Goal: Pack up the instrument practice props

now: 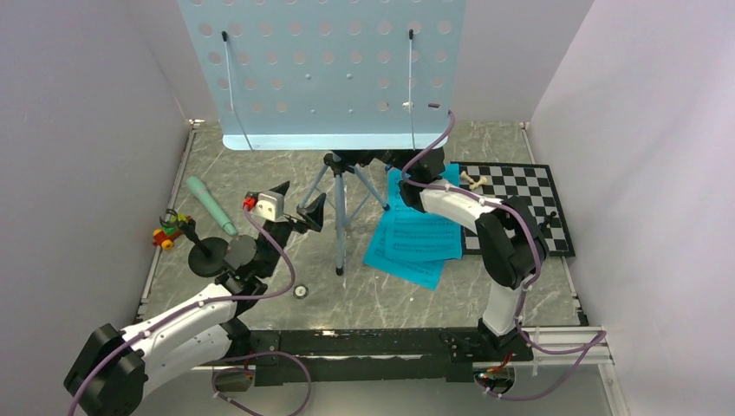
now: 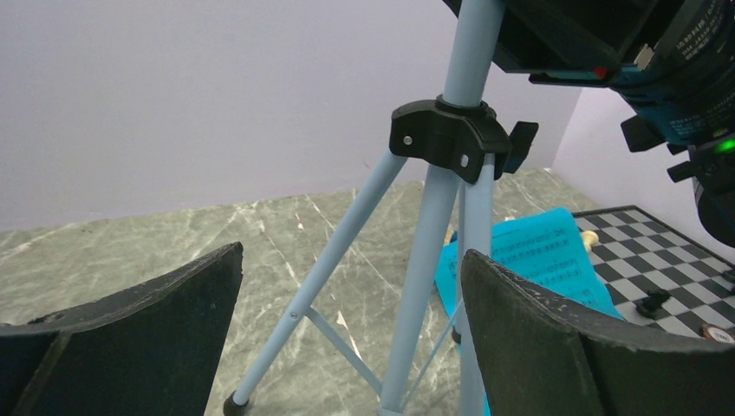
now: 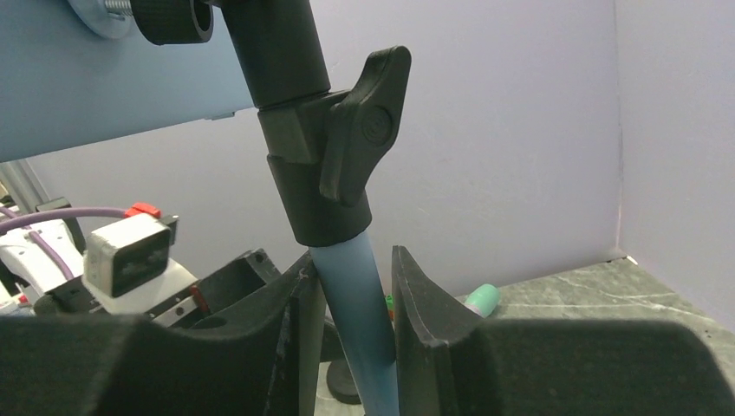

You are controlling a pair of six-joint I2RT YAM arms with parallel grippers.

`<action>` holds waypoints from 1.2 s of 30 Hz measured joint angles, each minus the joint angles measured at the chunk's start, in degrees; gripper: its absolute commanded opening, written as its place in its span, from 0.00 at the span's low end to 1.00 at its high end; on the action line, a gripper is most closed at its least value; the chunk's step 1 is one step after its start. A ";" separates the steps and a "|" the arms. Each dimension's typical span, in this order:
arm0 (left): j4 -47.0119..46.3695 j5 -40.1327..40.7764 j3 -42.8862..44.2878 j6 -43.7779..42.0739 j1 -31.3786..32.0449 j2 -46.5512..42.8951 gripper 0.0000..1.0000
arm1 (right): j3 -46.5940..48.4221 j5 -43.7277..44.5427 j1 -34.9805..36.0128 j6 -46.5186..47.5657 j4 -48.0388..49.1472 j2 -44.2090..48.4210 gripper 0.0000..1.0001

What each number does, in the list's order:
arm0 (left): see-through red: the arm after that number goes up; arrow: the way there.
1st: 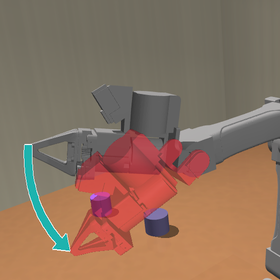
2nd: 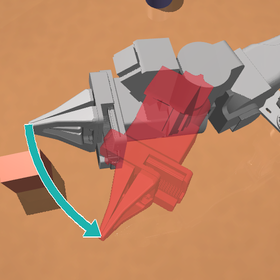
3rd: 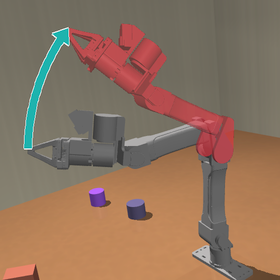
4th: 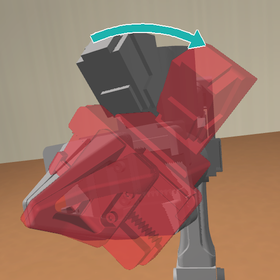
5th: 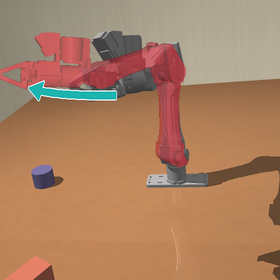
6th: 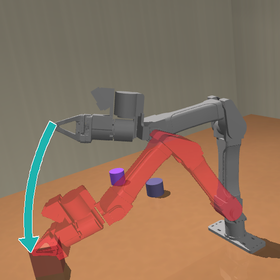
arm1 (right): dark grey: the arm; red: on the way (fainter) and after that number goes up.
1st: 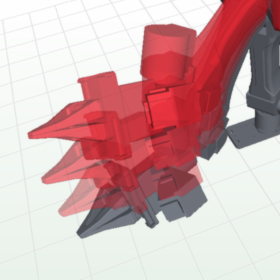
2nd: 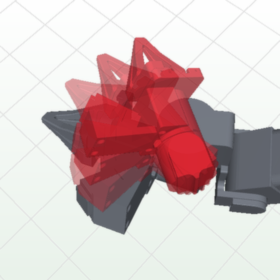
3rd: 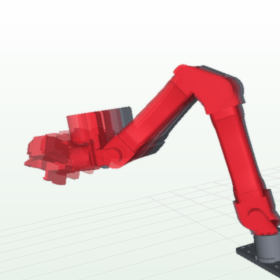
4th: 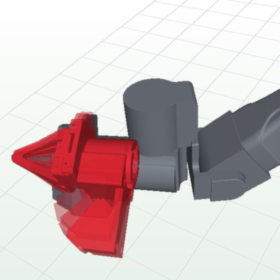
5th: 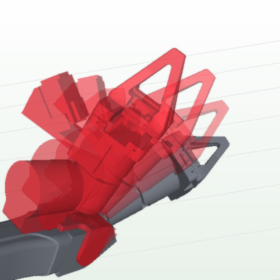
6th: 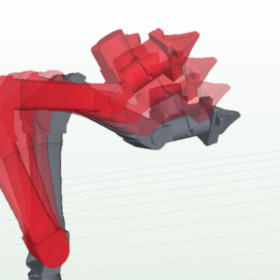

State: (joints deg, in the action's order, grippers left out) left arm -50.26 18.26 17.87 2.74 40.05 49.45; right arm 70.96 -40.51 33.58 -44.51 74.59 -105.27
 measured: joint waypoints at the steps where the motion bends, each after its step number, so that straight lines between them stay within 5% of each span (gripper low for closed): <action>1: 0.72 -1.11 0.04 0.74 -0.85 0.00 0.99 | 0.00 -0.15 0.13 0.22 -0.50 0.22 0.00; 19: 2.56 -21.75 5.92 4.42 -5.46 8.35 0.96 | -0.11 -0.24 1.86 4.20 -6.40 2.25 0.00; 23: 3.56 -22.91 6.86 4.37 -5.46 11.58 0.76 | -0.11 -0.24 1.88 4.50 -6.97 2.47 0.00; 34: 3.13 -25.53 7.15 5.20 -4.85 13.44 0.00 | 0.09 -0.17 2.32 6.45 -9.66 3.28 0.00; 36: 3.02 -24.81 7.15 7.63 -4.98 13.42 0.00 | 0.28 0.00 2.27 6.86 -10.27 3.30 0.00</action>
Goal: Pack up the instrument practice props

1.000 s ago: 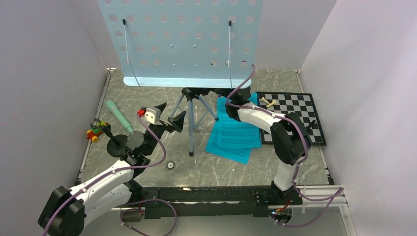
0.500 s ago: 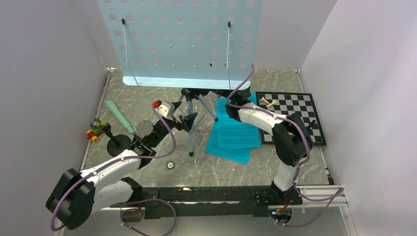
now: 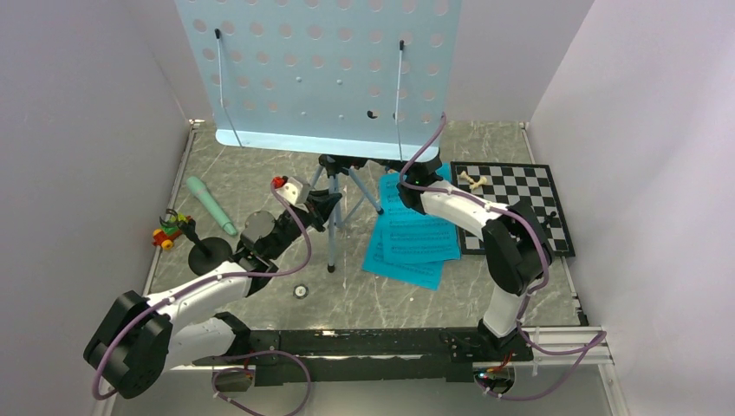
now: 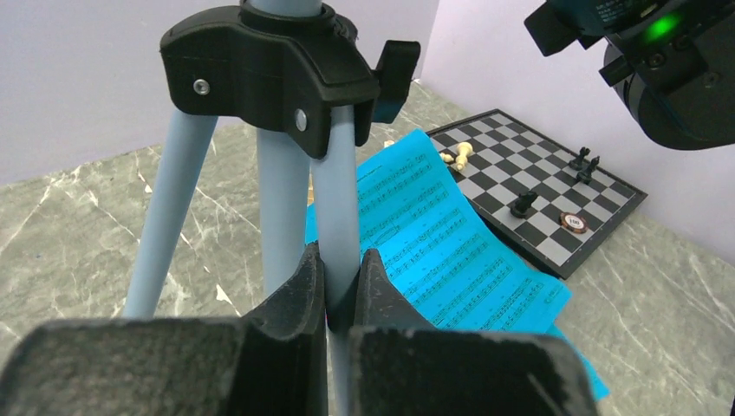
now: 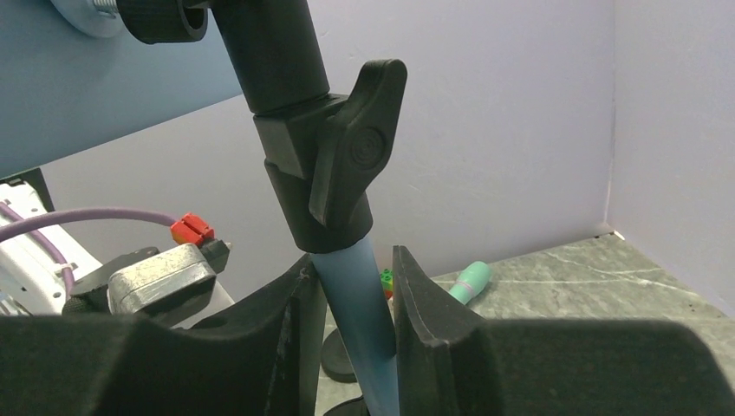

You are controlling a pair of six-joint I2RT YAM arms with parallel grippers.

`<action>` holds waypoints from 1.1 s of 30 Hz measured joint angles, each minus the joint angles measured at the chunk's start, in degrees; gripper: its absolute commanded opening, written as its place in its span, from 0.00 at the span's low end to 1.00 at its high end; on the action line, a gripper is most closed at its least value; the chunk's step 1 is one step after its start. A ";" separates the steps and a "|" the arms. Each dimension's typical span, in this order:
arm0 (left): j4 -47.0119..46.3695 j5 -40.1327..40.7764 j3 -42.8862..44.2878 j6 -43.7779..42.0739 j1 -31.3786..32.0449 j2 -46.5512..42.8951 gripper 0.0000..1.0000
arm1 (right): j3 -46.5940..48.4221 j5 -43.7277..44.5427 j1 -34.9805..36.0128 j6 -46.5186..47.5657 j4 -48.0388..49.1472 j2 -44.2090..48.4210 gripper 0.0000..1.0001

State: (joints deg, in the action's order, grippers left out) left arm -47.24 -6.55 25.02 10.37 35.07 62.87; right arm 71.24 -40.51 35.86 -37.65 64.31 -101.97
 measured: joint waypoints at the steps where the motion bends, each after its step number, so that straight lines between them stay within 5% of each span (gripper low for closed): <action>1: -0.02 0.37 0.00 0.59 -0.07 -0.04 0.00 | 0.09 0.02 -0.04 0.11 -0.20 0.00 0.00; 33: 6.71 11.72 -4.07 -7.72 0.39 -11.87 0.00 | 7.91 -1.42 4.33 3.76 -10.03 -2.97 0.00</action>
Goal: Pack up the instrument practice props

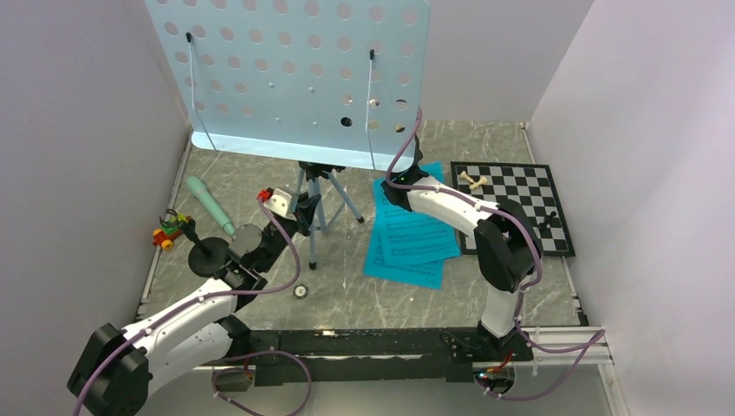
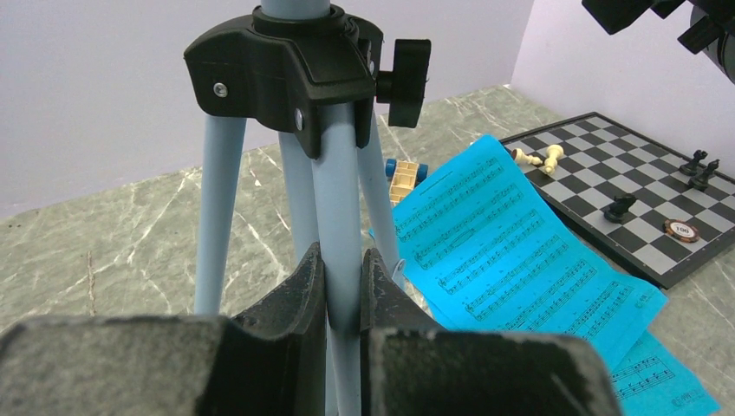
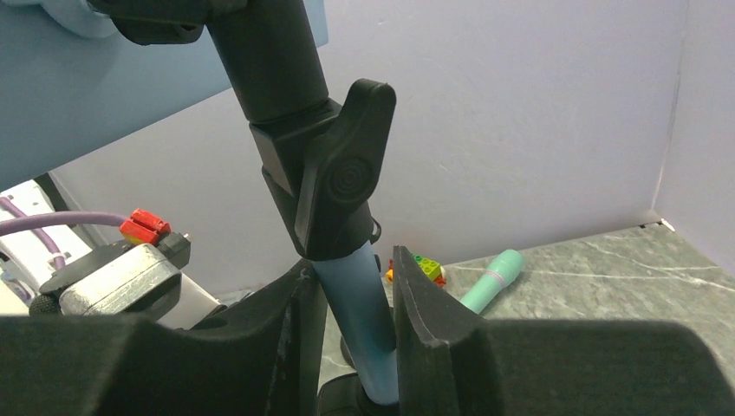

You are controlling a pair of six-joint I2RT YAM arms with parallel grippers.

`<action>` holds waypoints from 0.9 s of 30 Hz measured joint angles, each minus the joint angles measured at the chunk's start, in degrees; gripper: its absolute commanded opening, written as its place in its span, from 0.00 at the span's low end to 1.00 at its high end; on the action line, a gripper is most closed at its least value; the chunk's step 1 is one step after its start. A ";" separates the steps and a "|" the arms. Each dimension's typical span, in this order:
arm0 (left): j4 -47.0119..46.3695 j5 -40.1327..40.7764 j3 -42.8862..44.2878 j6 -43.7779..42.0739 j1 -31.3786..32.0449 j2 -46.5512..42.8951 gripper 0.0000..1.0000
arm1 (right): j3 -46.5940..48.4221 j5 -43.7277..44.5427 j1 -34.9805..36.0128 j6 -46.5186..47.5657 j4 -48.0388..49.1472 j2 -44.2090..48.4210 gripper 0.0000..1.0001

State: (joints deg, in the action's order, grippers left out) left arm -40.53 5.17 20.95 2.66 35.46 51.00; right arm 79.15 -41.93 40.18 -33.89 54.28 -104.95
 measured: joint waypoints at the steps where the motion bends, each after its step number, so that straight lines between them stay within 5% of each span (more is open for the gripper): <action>1: 0.13 0.11 -0.04 -0.04 0.00 -0.15 0.01 | -0.02 0.02 0.02 -0.15 0.33 -0.07 0.00; 3: 0.09 0.11 -0.15 0.07 0.02 -0.20 0.15 | -0.22 0.04 0.04 -0.20 0.72 -0.09 0.00; 6: -1.05 0.22 -0.74 -0.07 0.11 -0.22 0.52 | -0.68 0.07 0.04 -0.22 1.51 -0.09 0.00; 14: -3.72 5.60 -2.51 -1.60 -0.83 -4.55 0.91 | -1.75 0.02 -0.15 -1.09 3.45 -0.09 0.00; 20: -7.52 5.86 -4.17 -1.11 -1.36 -5.66 0.99 | -3.76 -0.68 -1.25 -4.63 8.39 -0.13 0.00; 27: -9.49 -9.77 -2.12 1.77 -8.44 1.18 0.99 | -4.26 -2.40 -3.69 -8.74 13.84 -1.73 0.00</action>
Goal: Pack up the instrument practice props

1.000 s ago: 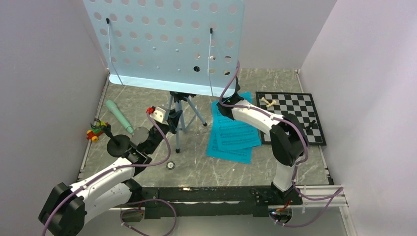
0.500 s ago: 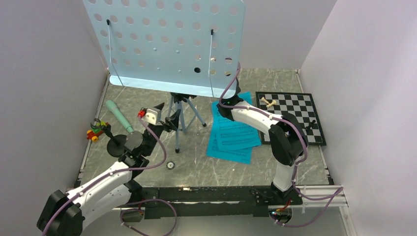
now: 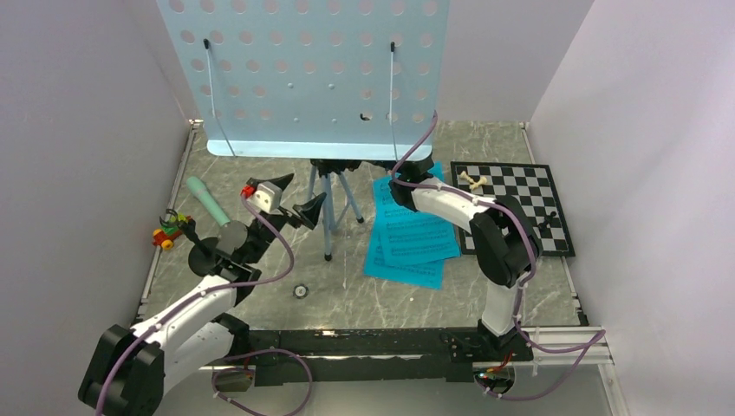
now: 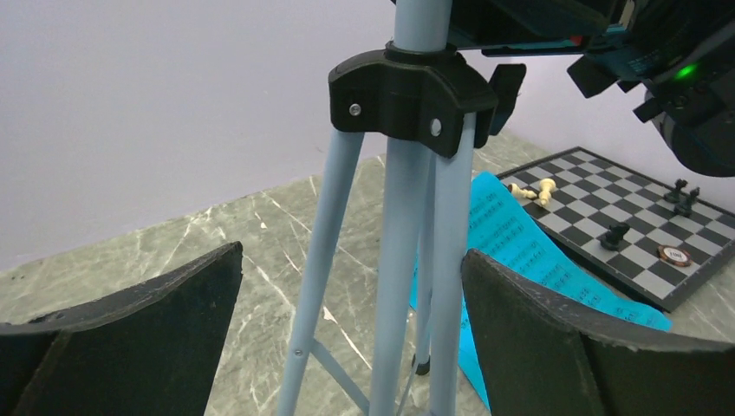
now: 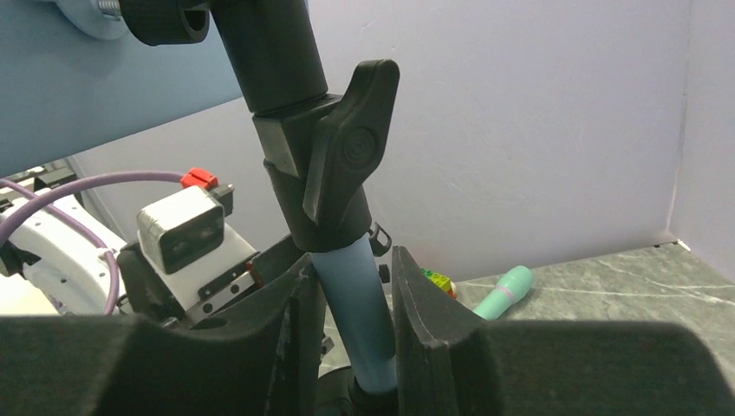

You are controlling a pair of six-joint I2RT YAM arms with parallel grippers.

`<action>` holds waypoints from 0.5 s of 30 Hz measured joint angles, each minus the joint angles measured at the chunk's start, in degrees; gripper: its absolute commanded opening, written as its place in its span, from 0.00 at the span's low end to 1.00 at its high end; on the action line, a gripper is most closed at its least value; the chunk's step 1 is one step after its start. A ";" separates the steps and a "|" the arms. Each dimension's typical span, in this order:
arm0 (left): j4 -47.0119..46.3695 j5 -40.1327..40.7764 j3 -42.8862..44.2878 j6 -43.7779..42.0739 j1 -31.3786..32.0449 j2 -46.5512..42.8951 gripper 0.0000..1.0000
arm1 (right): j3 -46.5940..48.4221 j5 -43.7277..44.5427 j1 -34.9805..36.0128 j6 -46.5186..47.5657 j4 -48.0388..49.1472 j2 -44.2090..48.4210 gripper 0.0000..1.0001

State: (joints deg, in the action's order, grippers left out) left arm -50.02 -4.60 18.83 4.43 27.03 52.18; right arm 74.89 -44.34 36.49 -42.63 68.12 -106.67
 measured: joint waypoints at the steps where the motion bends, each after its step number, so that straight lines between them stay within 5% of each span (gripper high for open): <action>1: 0.15 -2.89 0.61 0.87 -1.49 0.90 0.99 | 0.02 -0.15 -0.39 -0.46 0.66 -0.26 0.00; 15: -5.97 -18.99 6.14 6.38 -7.19 12.46 0.99 | 0.11 -0.15 -4.09 -6.69 7.23 -2.82 0.00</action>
State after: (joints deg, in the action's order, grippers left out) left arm -55.99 -23.59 24.97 10.81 19.84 64.64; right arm 75.00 -44.49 32.40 -49.32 75.35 -109.49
